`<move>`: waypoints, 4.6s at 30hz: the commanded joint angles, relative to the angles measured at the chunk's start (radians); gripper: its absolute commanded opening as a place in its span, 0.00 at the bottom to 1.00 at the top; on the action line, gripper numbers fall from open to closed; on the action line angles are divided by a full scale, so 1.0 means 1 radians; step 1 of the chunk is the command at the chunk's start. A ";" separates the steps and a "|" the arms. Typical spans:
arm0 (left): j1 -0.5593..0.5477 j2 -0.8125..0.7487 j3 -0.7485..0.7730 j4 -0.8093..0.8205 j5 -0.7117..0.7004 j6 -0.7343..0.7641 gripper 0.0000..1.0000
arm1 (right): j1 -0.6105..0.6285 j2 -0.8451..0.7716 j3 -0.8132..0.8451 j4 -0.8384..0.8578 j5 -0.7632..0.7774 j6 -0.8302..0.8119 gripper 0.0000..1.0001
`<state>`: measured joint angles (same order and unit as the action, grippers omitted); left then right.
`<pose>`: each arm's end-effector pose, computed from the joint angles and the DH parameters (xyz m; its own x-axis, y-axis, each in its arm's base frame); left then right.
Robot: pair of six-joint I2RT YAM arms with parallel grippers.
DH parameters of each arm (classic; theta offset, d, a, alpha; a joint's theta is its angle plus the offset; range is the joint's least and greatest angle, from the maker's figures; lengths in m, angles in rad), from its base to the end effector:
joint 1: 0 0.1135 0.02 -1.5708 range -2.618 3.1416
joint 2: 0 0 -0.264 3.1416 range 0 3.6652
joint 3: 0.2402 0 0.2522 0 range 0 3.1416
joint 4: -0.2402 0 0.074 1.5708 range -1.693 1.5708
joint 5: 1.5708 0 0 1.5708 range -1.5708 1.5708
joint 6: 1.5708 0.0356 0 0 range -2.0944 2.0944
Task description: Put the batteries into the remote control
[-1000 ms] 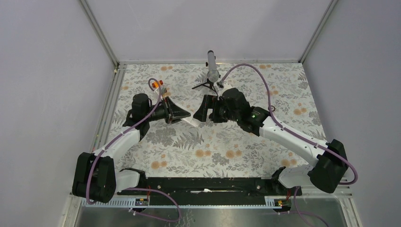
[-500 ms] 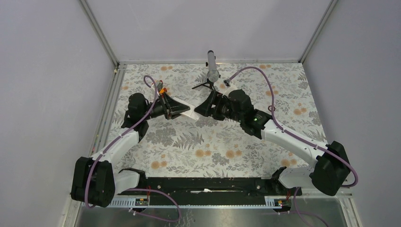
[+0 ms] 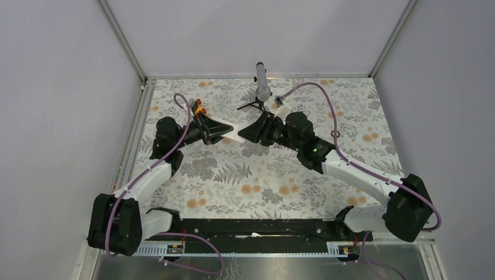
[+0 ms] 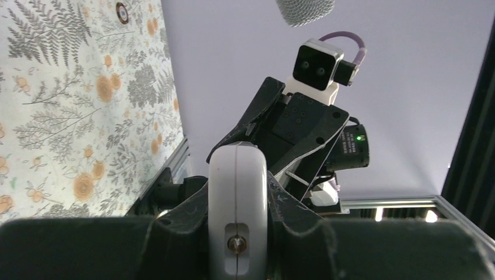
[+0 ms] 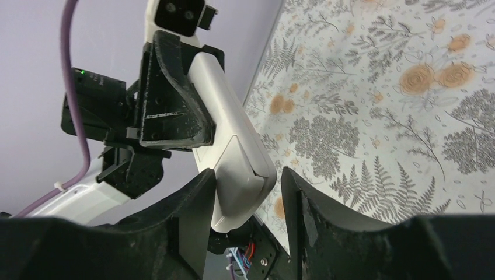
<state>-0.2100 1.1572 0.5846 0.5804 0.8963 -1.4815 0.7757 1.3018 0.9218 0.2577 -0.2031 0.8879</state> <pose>0.2373 -0.0790 0.2737 -0.8898 -0.4463 -0.0952 0.0873 0.0383 -0.9954 0.2146 0.2205 0.3196 -0.6979 0.3798 -0.6072 -0.4554 0.4191 0.7855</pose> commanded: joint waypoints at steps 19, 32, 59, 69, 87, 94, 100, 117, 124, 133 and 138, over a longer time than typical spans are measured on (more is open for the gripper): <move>-0.027 -0.022 0.041 0.408 -0.092 -0.343 0.00 | -0.003 0.185 -0.017 0.317 -0.151 0.079 0.27; -0.098 -0.009 0.098 0.329 0.014 -0.243 0.00 | -0.002 0.268 0.029 0.382 -0.227 0.096 0.25; 0.011 0.005 0.079 0.285 0.059 -0.212 0.00 | -0.020 0.108 0.040 0.287 -0.157 -0.006 0.72; 0.037 0.018 0.051 0.300 0.087 -0.199 0.00 | -0.039 0.039 -0.020 0.413 -0.156 0.041 0.93; 0.047 0.025 0.048 0.439 0.104 -0.304 0.00 | -0.061 0.136 -0.038 0.561 -0.254 0.133 0.25; -0.024 0.010 0.074 0.402 0.103 -0.251 0.00 | -0.060 0.214 -0.012 0.590 -0.309 0.161 0.21; -0.078 -0.035 0.094 0.159 0.080 -0.051 0.00 | -0.055 0.242 0.048 0.456 -0.307 0.121 0.23; -0.034 -0.037 0.234 -0.329 0.099 0.322 0.00 | -0.064 0.059 -0.010 0.332 -0.219 -0.005 0.69; 0.000 -0.021 0.222 -0.274 0.177 0.359 0.00 | -0.105 -0.092 -0.042 0.248 -0.280 -0.152 0.94; 0.000 -0.020 0.233 -0.161 0.300 0.387 0.00 | -0.124 -0.093 0.001 0.054 -0.471 -0.332 0.96; -0.003 -0.019 0.230 -0.160 0.346 0.416 0.00 | -0.124 -0.023 0.061 0.060 -0.633 -0.341 0.85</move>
<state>-0.2111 1.1496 0.7704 0.3481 1.1629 -1.1141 0.6579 1.2354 0.8967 0.3218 -0.6712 0.6025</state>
